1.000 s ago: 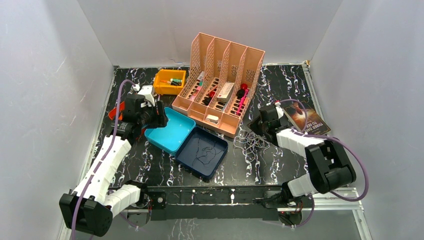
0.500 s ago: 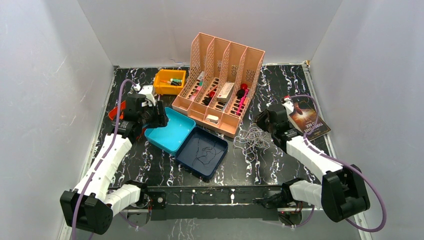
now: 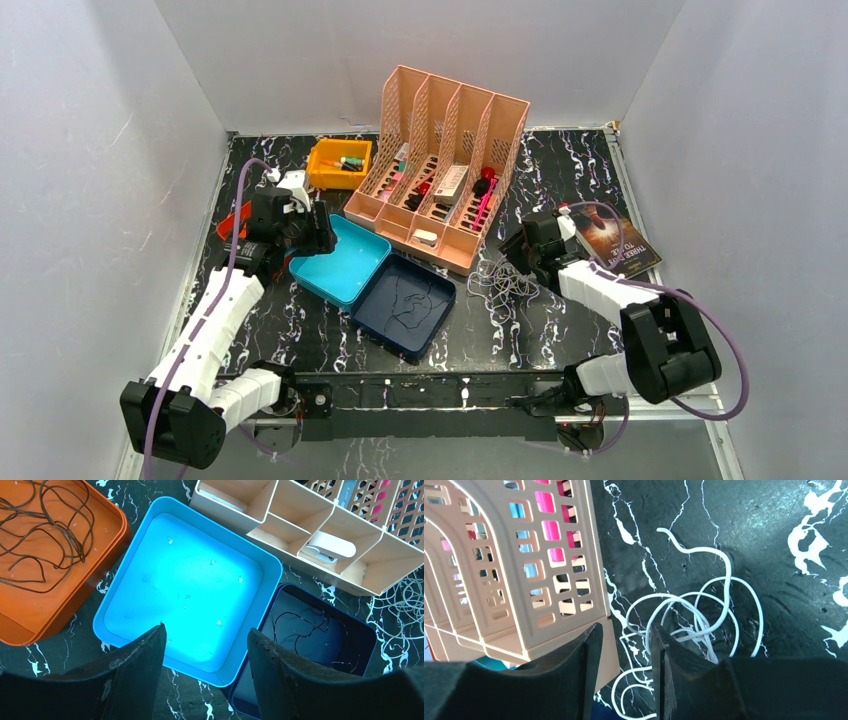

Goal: Untangle the cables

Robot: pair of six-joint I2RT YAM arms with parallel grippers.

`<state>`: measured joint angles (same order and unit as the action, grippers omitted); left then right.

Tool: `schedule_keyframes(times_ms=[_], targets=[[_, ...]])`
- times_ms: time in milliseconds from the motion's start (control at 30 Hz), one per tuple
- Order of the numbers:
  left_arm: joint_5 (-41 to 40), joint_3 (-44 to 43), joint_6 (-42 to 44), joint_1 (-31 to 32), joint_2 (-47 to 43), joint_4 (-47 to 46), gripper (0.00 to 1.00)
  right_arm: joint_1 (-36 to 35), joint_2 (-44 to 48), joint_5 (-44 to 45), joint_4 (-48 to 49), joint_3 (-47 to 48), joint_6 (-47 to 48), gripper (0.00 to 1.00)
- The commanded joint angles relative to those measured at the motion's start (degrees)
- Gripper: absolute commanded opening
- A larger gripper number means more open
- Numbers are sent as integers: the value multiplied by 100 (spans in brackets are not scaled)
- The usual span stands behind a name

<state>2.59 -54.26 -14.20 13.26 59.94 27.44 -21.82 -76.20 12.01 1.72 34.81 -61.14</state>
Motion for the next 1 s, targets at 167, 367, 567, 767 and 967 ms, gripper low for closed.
schedule_keyframes(times_ms=[167,367,567,767,967], targets=[[80,-217,-45,20,-126,59,59,12,-495,331,923,126,-168,49],[66,-209,-48,21,-142,86,60,20,-722,409,1123,183,-163,49],[79,-244,-54,24,-135,103,60,18,-1000,444,1399,270,-52,46],[78,-244,-48,20,-171,138,60,15,-1261,460,1544,389,87,34],[49,-209,-57,20,-218,164,60,16,-1130,474,1683,358,331,12]])
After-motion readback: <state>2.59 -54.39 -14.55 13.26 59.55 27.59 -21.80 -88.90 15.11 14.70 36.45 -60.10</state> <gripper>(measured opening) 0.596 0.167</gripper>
